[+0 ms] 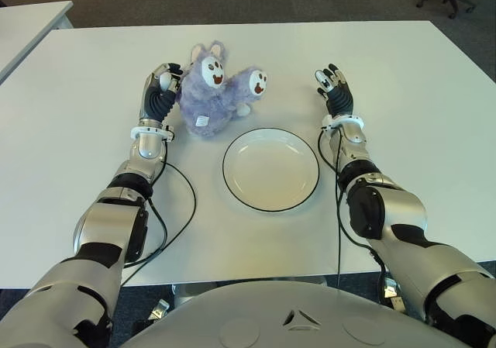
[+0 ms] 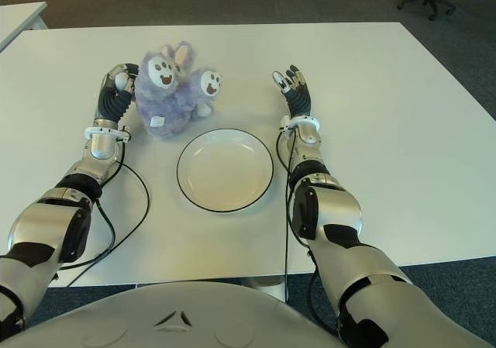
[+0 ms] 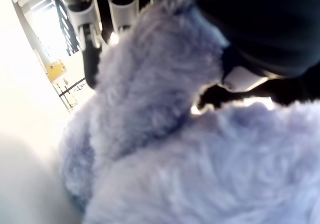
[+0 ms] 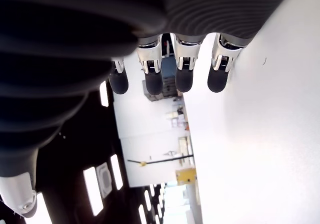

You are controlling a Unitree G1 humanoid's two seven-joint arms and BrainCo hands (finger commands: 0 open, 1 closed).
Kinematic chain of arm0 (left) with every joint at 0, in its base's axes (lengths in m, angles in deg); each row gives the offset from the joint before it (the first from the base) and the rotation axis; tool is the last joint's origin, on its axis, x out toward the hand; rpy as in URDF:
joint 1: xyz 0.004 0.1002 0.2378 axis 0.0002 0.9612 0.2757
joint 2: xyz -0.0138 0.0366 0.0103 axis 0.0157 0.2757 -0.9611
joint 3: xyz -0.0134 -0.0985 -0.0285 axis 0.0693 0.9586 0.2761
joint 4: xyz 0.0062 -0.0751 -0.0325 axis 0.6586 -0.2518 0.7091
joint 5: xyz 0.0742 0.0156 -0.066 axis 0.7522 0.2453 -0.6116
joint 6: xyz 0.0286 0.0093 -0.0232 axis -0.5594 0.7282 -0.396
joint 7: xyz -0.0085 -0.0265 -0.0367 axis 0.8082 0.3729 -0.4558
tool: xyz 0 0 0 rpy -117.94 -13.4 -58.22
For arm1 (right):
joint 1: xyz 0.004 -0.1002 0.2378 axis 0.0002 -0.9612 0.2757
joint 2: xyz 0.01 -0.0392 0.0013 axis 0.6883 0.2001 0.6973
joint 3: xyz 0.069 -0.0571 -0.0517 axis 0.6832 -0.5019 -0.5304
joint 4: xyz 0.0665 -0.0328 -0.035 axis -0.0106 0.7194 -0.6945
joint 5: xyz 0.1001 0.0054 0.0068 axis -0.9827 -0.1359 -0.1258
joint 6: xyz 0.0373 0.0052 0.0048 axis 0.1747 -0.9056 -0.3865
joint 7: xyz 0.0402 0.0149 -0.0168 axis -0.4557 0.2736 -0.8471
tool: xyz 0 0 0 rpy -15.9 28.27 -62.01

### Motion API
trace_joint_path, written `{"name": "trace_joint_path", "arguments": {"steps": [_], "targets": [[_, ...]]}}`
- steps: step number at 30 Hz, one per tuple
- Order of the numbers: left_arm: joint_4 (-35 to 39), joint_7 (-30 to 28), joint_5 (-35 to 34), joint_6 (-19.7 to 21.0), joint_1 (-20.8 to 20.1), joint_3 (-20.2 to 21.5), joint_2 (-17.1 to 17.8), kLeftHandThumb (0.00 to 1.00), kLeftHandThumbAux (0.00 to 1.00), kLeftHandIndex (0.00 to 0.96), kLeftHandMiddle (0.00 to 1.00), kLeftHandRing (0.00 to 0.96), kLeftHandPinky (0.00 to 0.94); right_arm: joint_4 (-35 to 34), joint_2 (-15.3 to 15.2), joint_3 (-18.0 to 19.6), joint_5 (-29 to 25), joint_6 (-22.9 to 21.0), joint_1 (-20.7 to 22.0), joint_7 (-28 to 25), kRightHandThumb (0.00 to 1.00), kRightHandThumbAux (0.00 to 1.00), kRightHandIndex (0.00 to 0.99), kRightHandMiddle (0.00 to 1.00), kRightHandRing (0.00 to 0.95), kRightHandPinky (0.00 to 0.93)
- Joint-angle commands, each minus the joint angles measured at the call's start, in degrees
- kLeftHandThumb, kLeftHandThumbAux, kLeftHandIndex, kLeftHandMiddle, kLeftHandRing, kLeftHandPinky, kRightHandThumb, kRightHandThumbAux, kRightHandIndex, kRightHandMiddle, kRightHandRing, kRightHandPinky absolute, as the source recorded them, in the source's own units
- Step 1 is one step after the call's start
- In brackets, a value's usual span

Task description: Put the doll into the plate.

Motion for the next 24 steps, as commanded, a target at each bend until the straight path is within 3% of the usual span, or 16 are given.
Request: {"name": "trace_joint_path", "arguments": {"steps": [1, 9, 11, 12, 15, 18, 24], "targets": [[-1.78, -0.40, 0.50, 0.12, 3.67, -1.21, -2.87, 0.764, 0.395, 0.305, 0.367, 0.362, 0.370, 2.60, 1.34, 0.05, -0.34, -2.80, -4.18, 0.31, 0.079, 0.582, 0.018, 0.043, 0.040, 0.049], [-1.71, 0.86, 0.75, -0.15, 3.76, -1.88, -3.07, 0.757, 0.405, 0.345, 0.389, 0.381, 0.366, 2.58, 1.29, -0.04, -0.28, -2.72, -4.25, 0.43, 0.077, 0.587, 0.017, 0.044, 0.041, 0.054], [-1.77, 1.00, 0.69, -0.32, 3.73, -1.89, -3.13, 0.730, 0.645, 0.412, 0.401, 0.395, 0.386, 2.58, 1.30, -0.04, -0.29, -2.74, -4.22, 0.47, 0.077, 0.588, 0.017, 0.044, 0.041, 0.054], [-1.79, 1.16, 0.66, -0.53, 3.75, -1.88, -3.19, 0.728, 0.671, 0.420, 0.403, 0.399, 0.391, 2.57, 1.30, -0.03, -0.29, -2.74, -4.23, 0.51, 0.078, 0.588, 0.017, 0.044, 0.041, 0.054], [-1.86, 1.30, 0.60, -0.86, 3.76, -1.88, -3.27, 0.838, 0.661, 0.419, 0.466, 0.428, 0.431, 2.55, 1.33, -0.01, -0.33, -2.74, -4.23, 0.56, 0.079, 0.589, 0.017, 0.044, 0.041, 0.054], [-1.95, 0.58, 0.29, -1.26, 3.76, -1.80, -3.34, 0.842, 0.660, 0.399, 0.503, 0.526, 0.557, 2.55, 1.36, 0.00, -0.33, -2.75, -4.25, 0.66, 0.081, 0.584, 0.018, 0.042, 0.038, 0.050], [-2.02, -0.52, -0.18, -1.90, 3.74, -1.63, -3.43, 0.845, 0.657, 0.396, 0.557, 0.632, 0.636, 2.54, 1.37, -0.01, -0.34, -2.70, -4.27, 0.67, 0.087, 0.580, 0.020, 0.043, 0.040, 0.055]]}}
